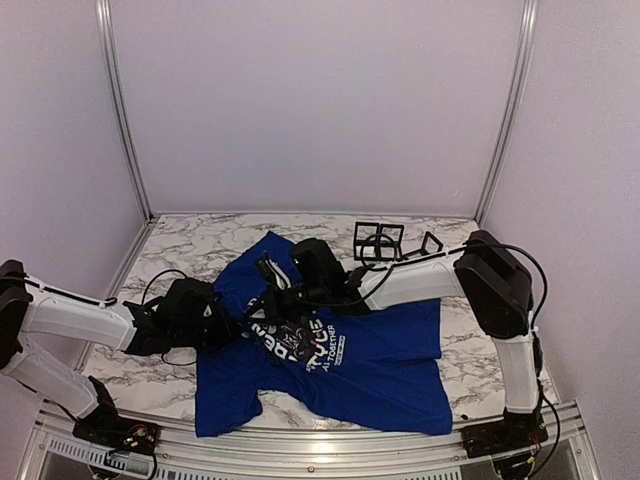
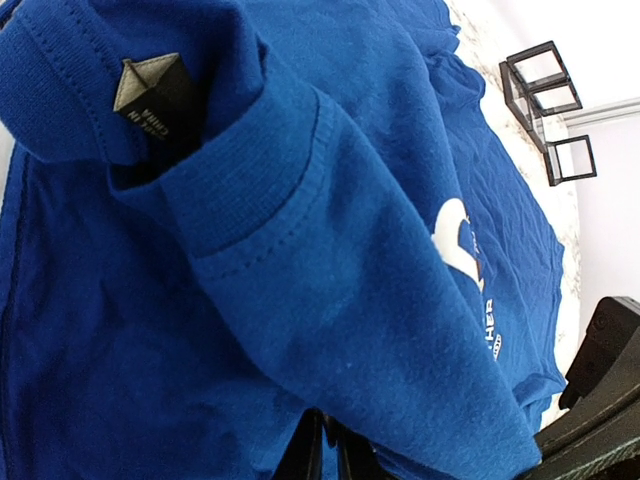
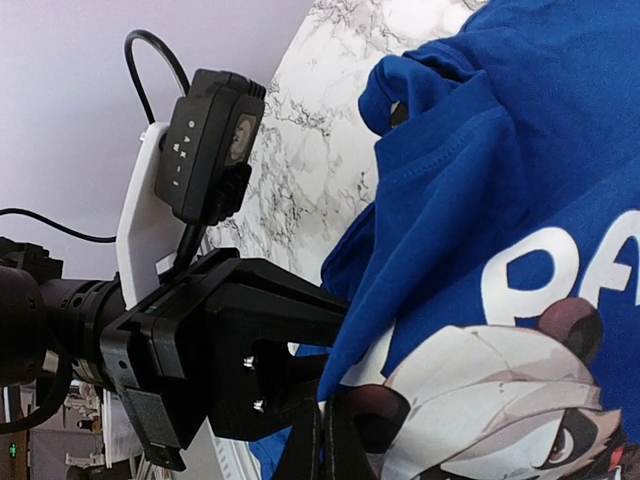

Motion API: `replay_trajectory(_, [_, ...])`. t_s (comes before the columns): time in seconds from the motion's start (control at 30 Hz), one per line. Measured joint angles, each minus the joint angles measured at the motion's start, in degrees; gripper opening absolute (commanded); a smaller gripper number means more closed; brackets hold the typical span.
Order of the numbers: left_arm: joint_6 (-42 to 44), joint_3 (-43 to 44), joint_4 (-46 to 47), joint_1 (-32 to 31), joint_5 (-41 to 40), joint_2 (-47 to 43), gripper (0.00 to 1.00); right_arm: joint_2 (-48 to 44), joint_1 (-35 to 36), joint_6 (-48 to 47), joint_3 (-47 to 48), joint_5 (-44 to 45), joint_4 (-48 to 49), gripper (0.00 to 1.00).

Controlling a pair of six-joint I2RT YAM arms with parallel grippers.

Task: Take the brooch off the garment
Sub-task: Pick up the brooch from the flattened clothing.

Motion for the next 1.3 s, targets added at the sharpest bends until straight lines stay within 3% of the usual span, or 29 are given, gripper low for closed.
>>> replay_trajectory(0.5, [5.8, 0.0, 0.1, 0.0, 1.2, 0.1, 0.0, 0.0, 0.0, -4.0, 0.0, 5.3, -4.3, 0.0])
replay_trajectory(1.3, [15.4, 0.0, 0.2, 3.2, 13.4, -6.3, 0.0, -2.7, -1.9, -11.8, -2.8, 19.2, -9.8, 0.0])
